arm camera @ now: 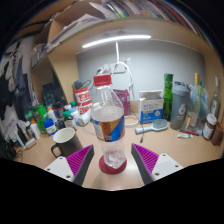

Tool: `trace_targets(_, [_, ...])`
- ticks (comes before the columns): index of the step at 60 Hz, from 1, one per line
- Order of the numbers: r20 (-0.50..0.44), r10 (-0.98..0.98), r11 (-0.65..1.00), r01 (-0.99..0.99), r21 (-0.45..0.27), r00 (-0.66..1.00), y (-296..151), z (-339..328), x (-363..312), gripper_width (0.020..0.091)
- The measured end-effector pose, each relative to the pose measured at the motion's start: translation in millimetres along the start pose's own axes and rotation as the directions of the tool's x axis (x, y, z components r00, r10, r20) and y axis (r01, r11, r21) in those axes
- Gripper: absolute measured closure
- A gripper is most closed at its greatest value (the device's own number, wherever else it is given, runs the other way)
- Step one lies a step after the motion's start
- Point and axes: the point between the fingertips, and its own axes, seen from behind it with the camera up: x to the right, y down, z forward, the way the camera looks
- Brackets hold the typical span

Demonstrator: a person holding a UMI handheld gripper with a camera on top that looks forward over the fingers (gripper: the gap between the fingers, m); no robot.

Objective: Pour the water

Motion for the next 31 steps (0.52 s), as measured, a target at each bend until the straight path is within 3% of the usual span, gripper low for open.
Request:
trace_targets(21, [-0.095,0.050,0.999,-0.048,0.021,0.994,-49,-204,-38,0.0268])
trace_targets(31, [-0.107,0.093,0.996,-0.090,0.027,0.990,-55,-264,-42,0.0267])
